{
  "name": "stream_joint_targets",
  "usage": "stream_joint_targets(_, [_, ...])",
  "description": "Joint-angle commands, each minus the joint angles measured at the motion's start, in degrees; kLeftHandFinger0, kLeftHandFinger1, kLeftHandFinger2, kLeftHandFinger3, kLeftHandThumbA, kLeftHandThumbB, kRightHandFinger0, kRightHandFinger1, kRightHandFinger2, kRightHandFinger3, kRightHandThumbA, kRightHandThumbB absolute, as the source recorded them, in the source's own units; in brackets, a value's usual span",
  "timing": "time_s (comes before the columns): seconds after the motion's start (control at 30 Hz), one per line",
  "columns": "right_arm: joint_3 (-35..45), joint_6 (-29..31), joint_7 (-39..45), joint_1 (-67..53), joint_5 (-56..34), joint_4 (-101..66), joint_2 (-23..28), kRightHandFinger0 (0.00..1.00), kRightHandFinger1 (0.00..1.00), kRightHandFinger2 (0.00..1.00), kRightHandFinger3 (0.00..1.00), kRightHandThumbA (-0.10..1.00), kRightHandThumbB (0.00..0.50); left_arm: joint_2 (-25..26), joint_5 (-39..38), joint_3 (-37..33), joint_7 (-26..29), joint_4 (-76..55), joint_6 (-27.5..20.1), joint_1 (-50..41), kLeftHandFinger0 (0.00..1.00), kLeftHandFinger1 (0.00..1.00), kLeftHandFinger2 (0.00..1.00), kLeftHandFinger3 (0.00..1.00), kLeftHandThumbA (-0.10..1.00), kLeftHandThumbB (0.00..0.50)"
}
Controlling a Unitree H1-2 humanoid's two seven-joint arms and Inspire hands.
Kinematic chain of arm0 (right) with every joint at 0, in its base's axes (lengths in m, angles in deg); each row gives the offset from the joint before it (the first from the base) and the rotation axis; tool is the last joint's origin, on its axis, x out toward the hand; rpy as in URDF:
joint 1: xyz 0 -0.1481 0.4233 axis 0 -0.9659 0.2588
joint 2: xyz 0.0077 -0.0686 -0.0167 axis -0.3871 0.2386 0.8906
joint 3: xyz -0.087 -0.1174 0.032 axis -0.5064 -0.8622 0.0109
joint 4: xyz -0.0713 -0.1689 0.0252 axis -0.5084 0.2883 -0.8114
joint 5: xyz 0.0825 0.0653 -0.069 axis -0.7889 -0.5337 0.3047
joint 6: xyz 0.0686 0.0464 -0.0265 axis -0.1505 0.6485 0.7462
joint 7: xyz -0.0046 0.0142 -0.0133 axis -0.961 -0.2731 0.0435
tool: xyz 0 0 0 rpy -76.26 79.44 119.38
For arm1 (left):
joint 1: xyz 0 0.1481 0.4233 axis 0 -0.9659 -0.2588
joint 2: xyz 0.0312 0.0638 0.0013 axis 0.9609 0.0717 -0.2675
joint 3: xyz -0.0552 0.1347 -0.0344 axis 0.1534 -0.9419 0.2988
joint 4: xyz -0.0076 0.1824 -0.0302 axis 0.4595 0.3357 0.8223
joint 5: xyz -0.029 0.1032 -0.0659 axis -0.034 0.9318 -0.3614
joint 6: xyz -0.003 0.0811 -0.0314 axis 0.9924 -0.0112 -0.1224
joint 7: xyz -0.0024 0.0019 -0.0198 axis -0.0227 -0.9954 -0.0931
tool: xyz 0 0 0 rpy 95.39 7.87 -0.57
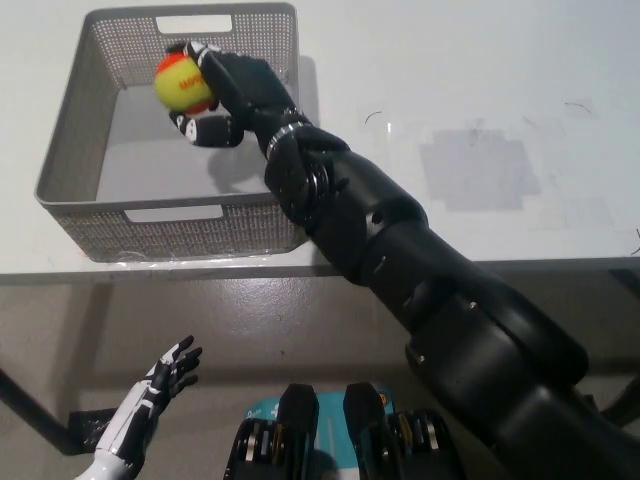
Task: Use the right hand to pick up a tennis ball and put it into a container on the left side
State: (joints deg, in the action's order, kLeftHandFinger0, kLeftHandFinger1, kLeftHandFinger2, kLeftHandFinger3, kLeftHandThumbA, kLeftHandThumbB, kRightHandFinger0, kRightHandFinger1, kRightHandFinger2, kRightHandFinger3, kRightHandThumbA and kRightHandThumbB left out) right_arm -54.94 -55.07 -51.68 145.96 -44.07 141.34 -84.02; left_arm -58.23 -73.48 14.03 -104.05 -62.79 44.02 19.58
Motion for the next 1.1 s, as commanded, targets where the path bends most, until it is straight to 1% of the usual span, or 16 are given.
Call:
stream_joint_targets(0.0, [-1.1,-2.8,4.6,3.5,1.4,-0.3,-0.3,0.1,0.46,0.71,0.65,-0.1,0.204,1.0,-0.5,0.0,-0.7,-1.2,-0.9,1.0,1.0,1.0,1.0,1.0,1.0,0.338])
stream_joint_targets(0.03, [-1.5,-3.5,6.1,3.8,1.7,-0.2,-0.1,0.2,0.53,0.72,0.67,-0.03,0.235,1.0,-0.7,0.0,-0.9,-1.2,-0.7,1.0,1.0,1.0,1.0,1.0,1.0,0.344])
stream_joint_targets(0.07, [-1.6,-4.0,8.3,4.1,1.6,-0.2,0.1,0.44,0.69,0.81,0.79,0.17,0.293,1.0,-1.0,0.0,-1.1,-1.0,-0.9,1.1,1.0,1.0,1.0,1.0,1.0,0.343])
stream_joint_targets(0.1, [-1.6,-4.4,10.3,4.3,1.3,-0.1,0.2,0.71,0.88,0.95,0.92,0.31,0.337,1.0,-0.9,0.0,-1.0,-1.0,-1.1,1.1,1.0,1.0,1.0,1.0,1.0,0.342])
stream_joint_targets(0.13, [-1.7,-4.9,12.8,4.5,1.2,0.0,0.4,0.89,1.0,1.0,1.0,0.42,0.364,1.0,-0.7,0.0,-0.9,-0.9,-1.4,1.0,1.0,1.0,1.0,1.0,1.0,0.342])
stream_joint_targets(0.17, [-1.7,-5.3,14.8,4.8,1.0,0.0,0.6,1.0,1.0,1.0,1.0,0.49,0.399,1.0,-0.6,-0.1,-1.0,-1.0,-1.3,1.0,1.0,1.0,1.0,1.0,1.0,0.342])
stream_joint_targets(0.2, [-1.6,-5.9,16.0,4.9,0.9,0.0,0.7,1.0,1.0,1.0,1.0,0.55,0.436,1.0,-0.6,-0.1,-0.9,-0.9,-1.4,1.0,1.0,1.0,1.0,1.0,1.0,0.342])
stream_joint_targets(0.23, [-1.8,-6.2,16.4,5.0,1.2,-0.1,0.8,1.0,1.0,1.0,1.0,0.61,0.452,1.0,-0.4,-0.1,-0.8,-1.0,-1.3,1.0,1.0,1.0,1.0,1.0,1.0,0.34])
stream_joint_targets(0.33, [-2.1,-6.5,16.8,5.1,1.6,-0.3,1.2,1.0,1.0,1.0,1.0,0.75,0.499,1.1,0.0,-0.1,-0.6,-1.2,-1.2,1.0,1.0,1.0,1.0,1.0,1.0,0.333])
stream_joint_targets(0.43, [-1.2,-7.2,16.9,5.4,0.9,-0.8,1.6,1.0,1.0,1.0,1.0,0.91,0.5,1.1,0.3,-0.2,-0.5,-0.7,-2.0,1.1,1.0,1.0,1.0,1.0,1.0,0.346])
stream_joint_targets(0.53, [-0.8,-6.8,16.3,6.0,0.8,-1.3,2.3,1.0,1.0,1.0,1.0,1.0,0.5,1.0,0.4,-0.2,-0.3,-1.0,-1.3,1.0,1.0,1.0,1.0,1.0,1.0,0.359])
stream_joint_targets(0.7, [0.6,-5.4,15.2,6.8,-0.1,-2.1,3.9,1.0,1.0,1.0,1.0,1.0,0.5,1.0,0.5,-0.2,-0.3,-1.6,-0.7,0.8,1.0,1.0,1.0,1.0,1.0,0.362])
stream_joint_targets(0.8, [2.4,-4.6,14.7,7.7,-1.1,-3.1,5.1,1.0,1.0,1.0,1.0,1.0,0.5,1.1,0.7,-0.3,-0.4,-1.1,-1.6,0.9,1.0,1.0,1.0,1.0,1.0,0.346])
stream_joint_targets(0.87, [5.0,-3.0,13.9,8.8,-2.9,-4.9,7.0,1.0,1.0,1.0,1.0,1.0,0.5,1.1,0.7,-0.3,-0.4,-0.9,-1.9,1.0,1.0,1.0,1.0,1.0,1.0,0.357])
stream_joint_targets(0.97, [8.6,-2.1,14.5,10.1,-5.1,-7.5,9.0,1.0,1.0,1.0,1.0,1.0,0.5,1.4,0.8,-0.3,-0.6,-0.4,-2.4,1.5,1.0,1.0,1.0,1.0,1.0,0.351])
stream_joint_targets(1.07, [12.9,-0.5,15.6,10.8,-7.7,-12.6,11.9,1.0,1.0,1.0,1.0,1.0,0.458,1.5,0.4,-0.4,-0.9,0.4,-3.2,1.9,1.0,1.0,1.0,1.0,1.0,0.338])
